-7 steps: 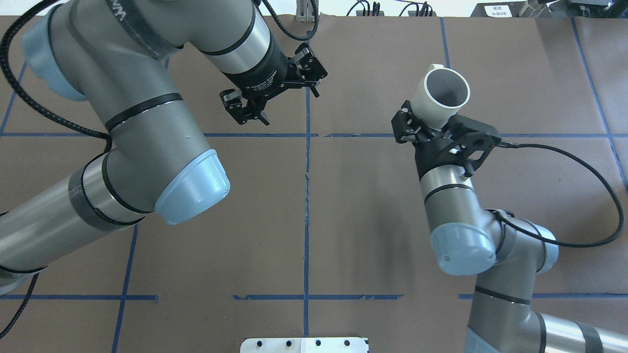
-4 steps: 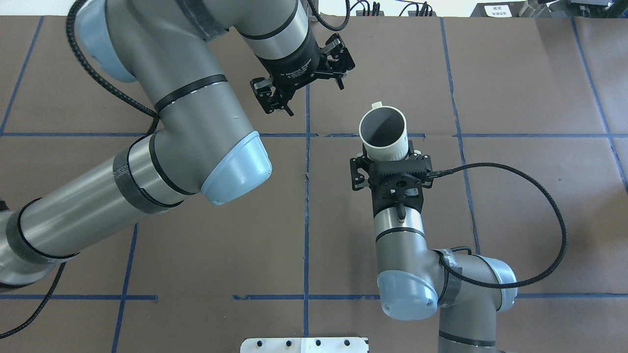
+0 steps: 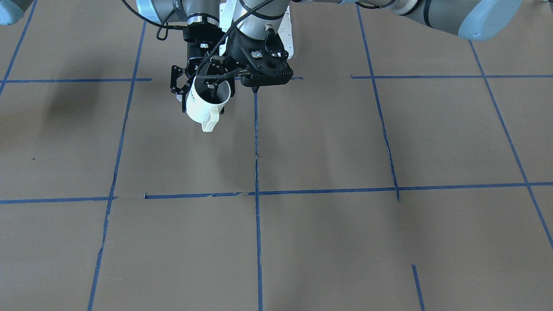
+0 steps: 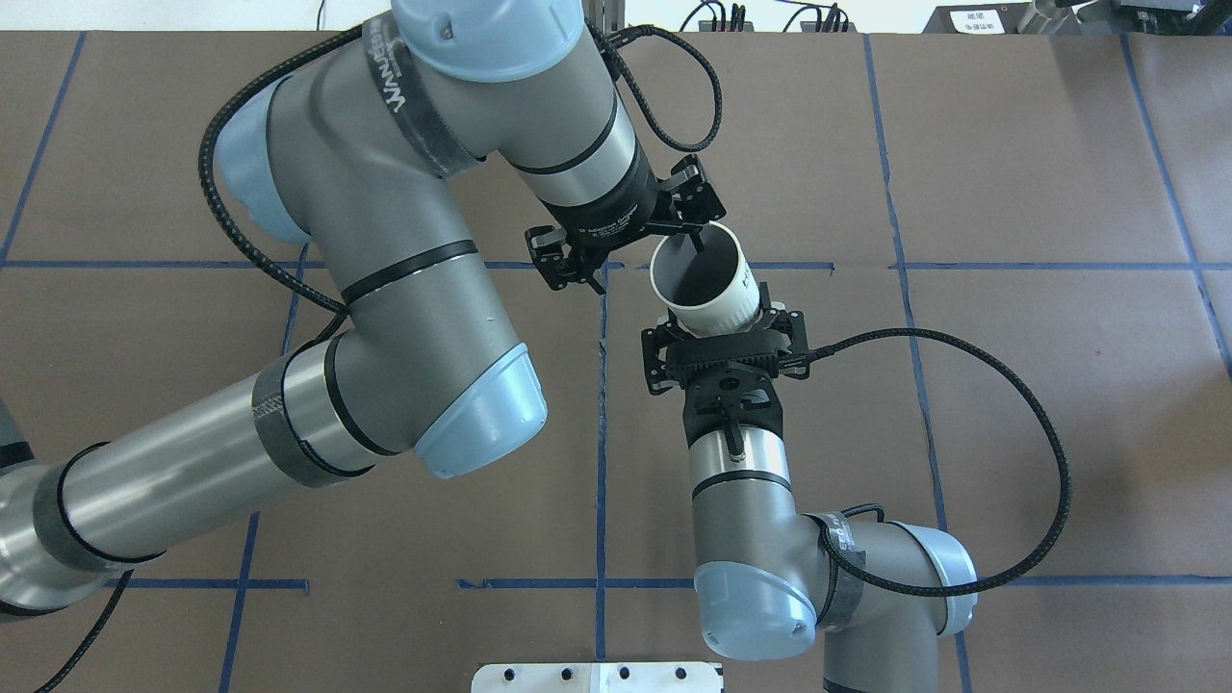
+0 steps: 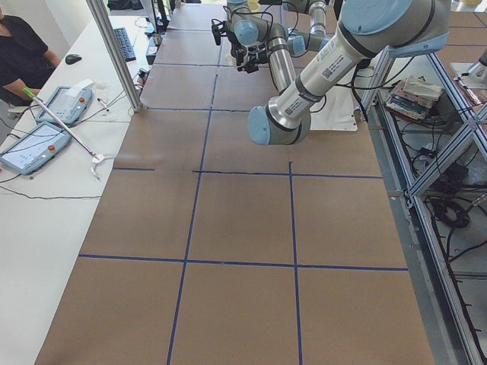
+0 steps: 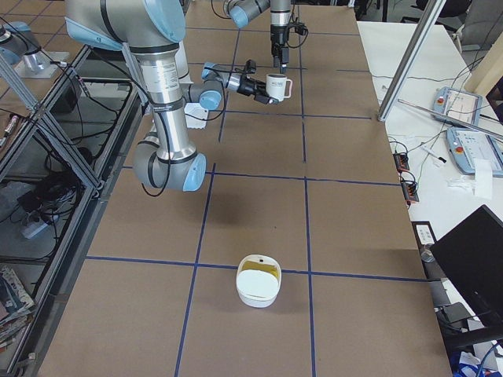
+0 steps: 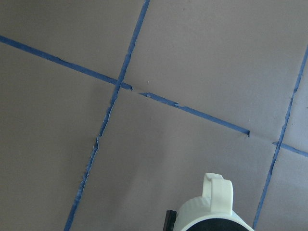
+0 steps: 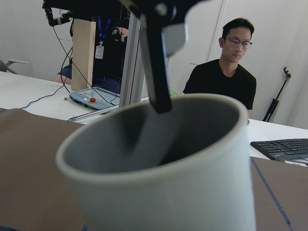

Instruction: Left arm hands cup to right arm to dump lemon

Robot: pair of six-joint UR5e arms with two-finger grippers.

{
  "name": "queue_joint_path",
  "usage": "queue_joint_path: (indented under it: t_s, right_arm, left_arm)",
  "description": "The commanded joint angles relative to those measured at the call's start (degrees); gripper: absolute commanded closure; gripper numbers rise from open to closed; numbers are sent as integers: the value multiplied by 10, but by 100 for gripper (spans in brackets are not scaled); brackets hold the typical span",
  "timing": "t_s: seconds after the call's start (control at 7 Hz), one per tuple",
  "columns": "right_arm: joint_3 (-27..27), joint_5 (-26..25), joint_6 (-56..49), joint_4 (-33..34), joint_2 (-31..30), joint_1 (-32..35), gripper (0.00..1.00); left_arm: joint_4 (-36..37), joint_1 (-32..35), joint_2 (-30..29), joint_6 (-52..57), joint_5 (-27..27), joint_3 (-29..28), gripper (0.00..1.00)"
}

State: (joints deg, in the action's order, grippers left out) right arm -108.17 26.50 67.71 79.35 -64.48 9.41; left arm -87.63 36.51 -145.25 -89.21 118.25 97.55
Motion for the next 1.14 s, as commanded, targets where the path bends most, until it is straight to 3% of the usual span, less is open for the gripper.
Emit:
queue_joint_path:
  t_s: [0.0, 0.14, 0.29, 0.43, 0.71, 0.86, 1.0]
  right_arm:
    - [-3, 0, 22, -7, 15, 6, 82]
    - [-3, 0, 24, -10, 14, 6, 81]
    - [0, 0, 24, -10, 14, 7, 81]
    - [-1, 0, 24, -10, 14, 6, 80]
    - [-3, 0, 23, -10, 14, 6, 75]
    - [-3, 0, 21, -10, 12, 6, 70]
    - [-1, 0, 19, -10, 8, 4, 21]
  left_arm:
    - [-30, -4, 15, -2, 3, 17, 4]
    - [-26, -4, 15, -3, 4, 32, 9]
    - [-24, -4, 15, -3, 4, 36, 25]
    - [-24, -5, 15, -3, 3, 36, 53]
    - [-21, -5, 15, -4, 3, 35, 94]
    - [-20, -5, 15, -4, 2, 35, 100]
    - [-19, -4, 16, -6, 2, 35, 100]
